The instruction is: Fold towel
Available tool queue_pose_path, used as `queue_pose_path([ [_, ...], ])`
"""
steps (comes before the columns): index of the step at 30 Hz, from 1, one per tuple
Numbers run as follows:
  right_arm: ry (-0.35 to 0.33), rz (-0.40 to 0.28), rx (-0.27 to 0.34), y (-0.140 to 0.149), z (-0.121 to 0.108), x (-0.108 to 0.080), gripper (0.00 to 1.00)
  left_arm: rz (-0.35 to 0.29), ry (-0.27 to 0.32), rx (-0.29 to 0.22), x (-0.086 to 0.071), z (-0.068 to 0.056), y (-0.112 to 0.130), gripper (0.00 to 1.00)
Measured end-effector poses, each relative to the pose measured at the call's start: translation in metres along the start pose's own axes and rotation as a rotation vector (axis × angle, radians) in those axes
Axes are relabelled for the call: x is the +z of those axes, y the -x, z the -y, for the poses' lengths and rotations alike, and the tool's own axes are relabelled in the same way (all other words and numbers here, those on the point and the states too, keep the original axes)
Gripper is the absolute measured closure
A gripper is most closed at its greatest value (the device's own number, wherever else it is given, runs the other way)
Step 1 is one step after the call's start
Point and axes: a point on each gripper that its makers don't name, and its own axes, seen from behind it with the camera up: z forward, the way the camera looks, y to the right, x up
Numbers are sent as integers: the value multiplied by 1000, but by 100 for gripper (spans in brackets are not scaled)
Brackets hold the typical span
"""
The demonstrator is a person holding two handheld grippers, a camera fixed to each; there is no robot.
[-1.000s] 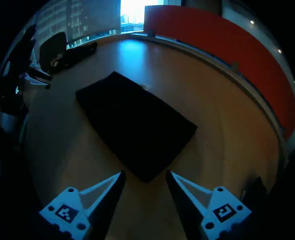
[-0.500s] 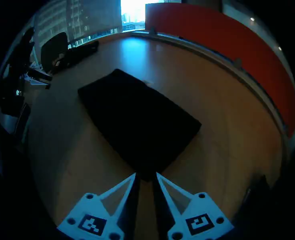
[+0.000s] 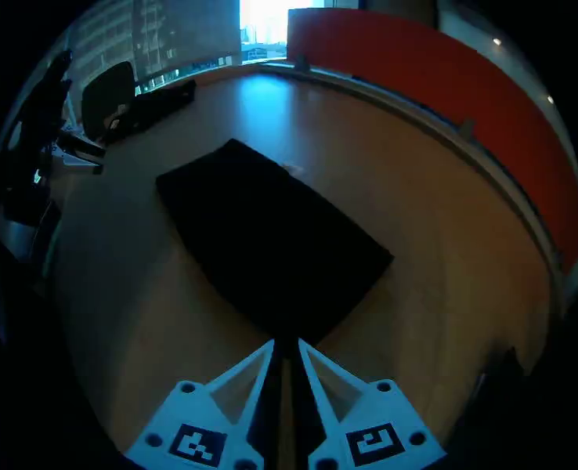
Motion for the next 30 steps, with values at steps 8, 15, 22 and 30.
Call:
queue_pose_path([
  [8, 33, -61, -19, -34, -7, -22, 94, -5, -1, -2, -1, 0, -3, 23],
  [15, 79, -100, -71, -64, -21, -45, 94, -12, -1, -3, -2, 0, -7, 23],
  [22, 105, -129, -107, -85, -32, -65, 94, -17, 3, -4, -2, -3, -10, 22],
  [30, 105, -128, -147, -93, -35, -69, 94, -18, 8, -4, -3, -5, -12, 23],
])
